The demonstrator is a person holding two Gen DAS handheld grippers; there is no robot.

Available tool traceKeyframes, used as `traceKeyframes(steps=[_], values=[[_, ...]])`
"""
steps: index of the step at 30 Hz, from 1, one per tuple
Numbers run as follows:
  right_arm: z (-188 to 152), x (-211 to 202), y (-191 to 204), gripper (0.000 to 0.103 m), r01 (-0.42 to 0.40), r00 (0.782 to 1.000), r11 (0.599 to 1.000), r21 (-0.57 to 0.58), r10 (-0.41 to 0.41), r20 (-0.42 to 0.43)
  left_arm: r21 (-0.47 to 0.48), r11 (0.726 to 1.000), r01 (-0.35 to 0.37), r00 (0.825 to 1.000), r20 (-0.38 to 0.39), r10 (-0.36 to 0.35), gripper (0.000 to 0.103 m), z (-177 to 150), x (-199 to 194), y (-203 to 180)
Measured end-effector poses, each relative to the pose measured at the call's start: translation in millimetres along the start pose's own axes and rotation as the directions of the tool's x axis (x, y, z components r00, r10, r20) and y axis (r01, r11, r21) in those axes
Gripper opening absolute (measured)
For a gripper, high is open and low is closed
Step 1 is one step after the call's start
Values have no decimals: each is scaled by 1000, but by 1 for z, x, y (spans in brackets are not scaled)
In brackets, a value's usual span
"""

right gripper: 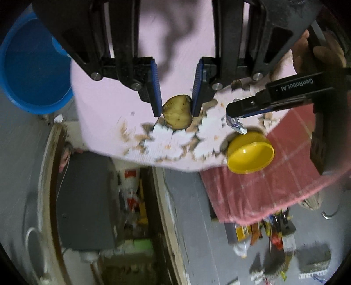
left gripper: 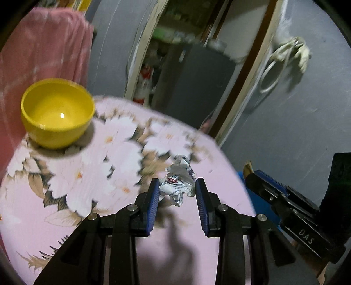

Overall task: Collect trash
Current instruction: 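Lift both held items and carry them over the blue basin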

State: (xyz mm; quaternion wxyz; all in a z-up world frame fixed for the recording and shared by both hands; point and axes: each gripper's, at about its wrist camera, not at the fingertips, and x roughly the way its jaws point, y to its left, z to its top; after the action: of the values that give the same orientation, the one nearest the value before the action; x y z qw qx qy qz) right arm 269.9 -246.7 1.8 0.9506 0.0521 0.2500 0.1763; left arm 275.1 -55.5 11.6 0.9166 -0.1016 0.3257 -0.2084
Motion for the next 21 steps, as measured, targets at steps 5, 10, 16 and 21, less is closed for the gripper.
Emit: traceKeyframes(steps=[5,10,16,21], values=[[15,-45,-2,32,50,988,998,-34,-45,145,45,998,34,989,139,-40,29,12,-23,-30],[27,-83,-8,33,106,963,993,-44,-92,252,110,992,61,964,253,-87,29,24,-40,-64],[36,-124,-23,34,183,925,982,-39,-159,345,187,977,99,926,342,-159,29,30,-54,-112],[41,-152,-38,34,244,893,969,-31,-212,396,248,960,131,901,373,-220,29,31,-54,-147]])
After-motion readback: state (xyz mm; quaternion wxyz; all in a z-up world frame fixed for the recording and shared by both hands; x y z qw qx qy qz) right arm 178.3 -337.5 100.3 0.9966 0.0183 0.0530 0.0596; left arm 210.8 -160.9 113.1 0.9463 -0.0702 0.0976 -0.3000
